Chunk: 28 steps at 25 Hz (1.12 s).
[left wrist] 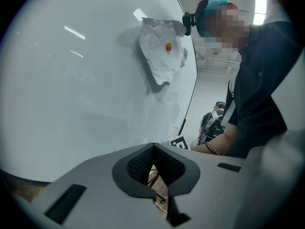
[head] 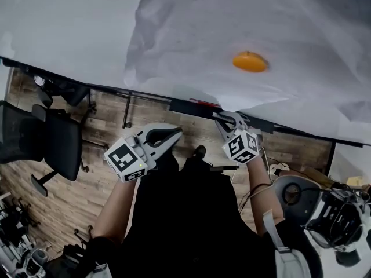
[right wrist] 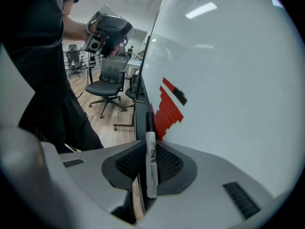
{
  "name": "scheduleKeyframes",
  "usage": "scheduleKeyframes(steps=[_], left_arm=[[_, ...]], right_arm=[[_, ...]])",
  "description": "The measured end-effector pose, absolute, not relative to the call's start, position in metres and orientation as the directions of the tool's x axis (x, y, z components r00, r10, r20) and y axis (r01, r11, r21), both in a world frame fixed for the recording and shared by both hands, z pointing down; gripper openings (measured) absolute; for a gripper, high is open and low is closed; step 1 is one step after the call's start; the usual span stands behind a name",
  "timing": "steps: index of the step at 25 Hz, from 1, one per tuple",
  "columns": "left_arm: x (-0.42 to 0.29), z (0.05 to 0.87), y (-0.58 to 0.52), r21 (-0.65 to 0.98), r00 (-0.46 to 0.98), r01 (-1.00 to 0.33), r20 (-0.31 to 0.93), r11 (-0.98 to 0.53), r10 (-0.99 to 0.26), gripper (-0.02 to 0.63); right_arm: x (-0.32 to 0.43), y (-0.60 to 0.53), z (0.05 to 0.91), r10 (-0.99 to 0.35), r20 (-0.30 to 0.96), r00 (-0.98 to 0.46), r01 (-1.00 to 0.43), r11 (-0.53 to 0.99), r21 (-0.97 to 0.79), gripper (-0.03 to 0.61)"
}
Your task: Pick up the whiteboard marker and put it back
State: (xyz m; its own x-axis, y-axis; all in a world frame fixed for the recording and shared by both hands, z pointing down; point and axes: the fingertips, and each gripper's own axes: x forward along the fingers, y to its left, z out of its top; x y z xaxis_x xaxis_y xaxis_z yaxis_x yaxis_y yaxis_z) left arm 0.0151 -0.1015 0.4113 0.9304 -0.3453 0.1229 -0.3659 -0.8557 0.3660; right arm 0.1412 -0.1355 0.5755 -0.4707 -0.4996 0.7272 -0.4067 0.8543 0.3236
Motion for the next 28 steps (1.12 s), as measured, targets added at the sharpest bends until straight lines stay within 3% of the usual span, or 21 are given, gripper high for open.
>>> scheduleKeyframes(steps=[28], left_arm=[[0.013,0.415,-0.097,0.351,0.915,-0.403,0.139,-0.845,-0.378,0.012]], right_arm=[[0.145,-0.144,0.600,-0.491,0.742,-0.457,-0.426,0.853,0.302,0.074]])
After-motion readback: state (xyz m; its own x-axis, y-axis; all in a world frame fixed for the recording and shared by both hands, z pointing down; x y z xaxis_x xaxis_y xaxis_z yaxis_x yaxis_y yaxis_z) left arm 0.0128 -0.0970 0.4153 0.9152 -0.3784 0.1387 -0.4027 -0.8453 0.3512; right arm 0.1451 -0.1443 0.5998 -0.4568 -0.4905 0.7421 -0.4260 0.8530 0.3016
